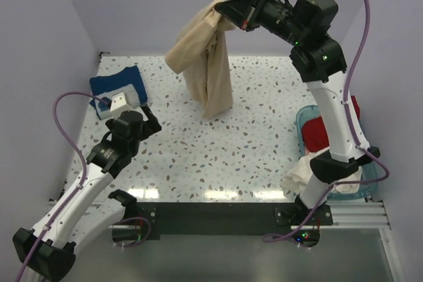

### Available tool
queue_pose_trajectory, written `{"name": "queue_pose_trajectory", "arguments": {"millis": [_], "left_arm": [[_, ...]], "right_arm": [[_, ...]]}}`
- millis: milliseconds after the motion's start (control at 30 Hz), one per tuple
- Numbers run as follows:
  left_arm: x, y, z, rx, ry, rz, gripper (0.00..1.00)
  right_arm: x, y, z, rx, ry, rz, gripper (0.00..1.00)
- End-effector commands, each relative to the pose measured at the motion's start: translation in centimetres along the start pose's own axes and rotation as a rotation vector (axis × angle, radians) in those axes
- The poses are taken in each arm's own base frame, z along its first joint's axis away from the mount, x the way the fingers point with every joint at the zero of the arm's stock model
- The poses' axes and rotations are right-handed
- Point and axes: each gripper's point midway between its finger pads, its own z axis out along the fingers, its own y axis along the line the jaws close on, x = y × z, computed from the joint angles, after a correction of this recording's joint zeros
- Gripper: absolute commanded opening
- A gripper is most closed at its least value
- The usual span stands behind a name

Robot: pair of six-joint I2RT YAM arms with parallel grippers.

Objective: Fold and stack the t-shirts
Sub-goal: Move the tshirt to the center of the board

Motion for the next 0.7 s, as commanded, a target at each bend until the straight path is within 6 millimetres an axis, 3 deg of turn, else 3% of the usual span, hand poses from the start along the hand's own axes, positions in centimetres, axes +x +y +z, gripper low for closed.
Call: {"name": "queue_pose_trajectory", "arguments": {"millis": [0, 33, 67, 133, 167, 233, 267, 300, 367, 467, 533, 567, 667], "left_arm": [[-1.7, 0.6, -0.6, -0.05, -0.055, -0.07, 1.0], [-1.4, 1.0, -0.6, -0.069, -0.046, -0.069, 1.0], [-1.3, 1.3, -0.4, -0.091, -0.045, -0.073, 1.0], [-1.1, 1.6, -0.4, -0.112, -0.037, -0.071, 1.0], [-1.1, 1.7, -0.3, -0.12, -0.038, -0.07, 1.0], [-0.9, 1.8, -0.2, -0.125, -0.035, -0.065, 1.0], [-0.9, 1.8, -0.2, -0.123, -0.034, -0.066, 1.0], [-0.6, 1.9, -0.1, -0.125, -0.03, -0.062, 1.0], [-0.4, 2.0, 0.1, -0.124, -0.03, -0.064, 1.0], [1.0, 2.3, 0.7, -0.136, -0.002, -0.064, 1.0], [2.4, 3.0, 1.0, -0.163, 0.029, -0.07, 1.0], [3.3, 3.2, 1.3, -0.173, 0.056, -0.077, 1.0], [5.7, 3.9, 1.9, -0.189, 0.117, -0.098, 1.0]], "right_arm": [[-2.4, 0.0, -2.9, 0.103, -0.091, -0.128, 0.05], [-1.9, -2.1, -3.4, 0.201, -0.093, -0.133, 0.18], [0.3, -5.6, -4.3, 0.334, -0.051, -0.121, 0.65], [1.6, -10.9, -6.2, 0.565, -0.045, -0.191, 0.99], [4.8, -14.3, -7.2, 0.674, 0.045, -0.199, 0.99], [7.3, -18.2, -8.7, 0.821, 0.129, -0.245, 0.99], [10.4, -20.4, -9.7, 0.885, 0.231, -0.239, 0.99], [12.4, -22.2, -9.9, 0.919, 0.305, -0.25, 0.99], [17.4, -23.6, -10.0, 0.881, 0.46, -0.22, 0.99], [23.7, -23.7, -9.1, 0.77, 0.594, -0.158, 0.99], [26.7, -23.2, -8.5, 0.73, 0.624, -0.075, 0.99], [29.2, -22.3, -8.1, 0.68, 0.661, -0.042, 0.99], [34.2, -21.5, -8.5, 0.666, 0.767, -0.005, 0.99]]}}
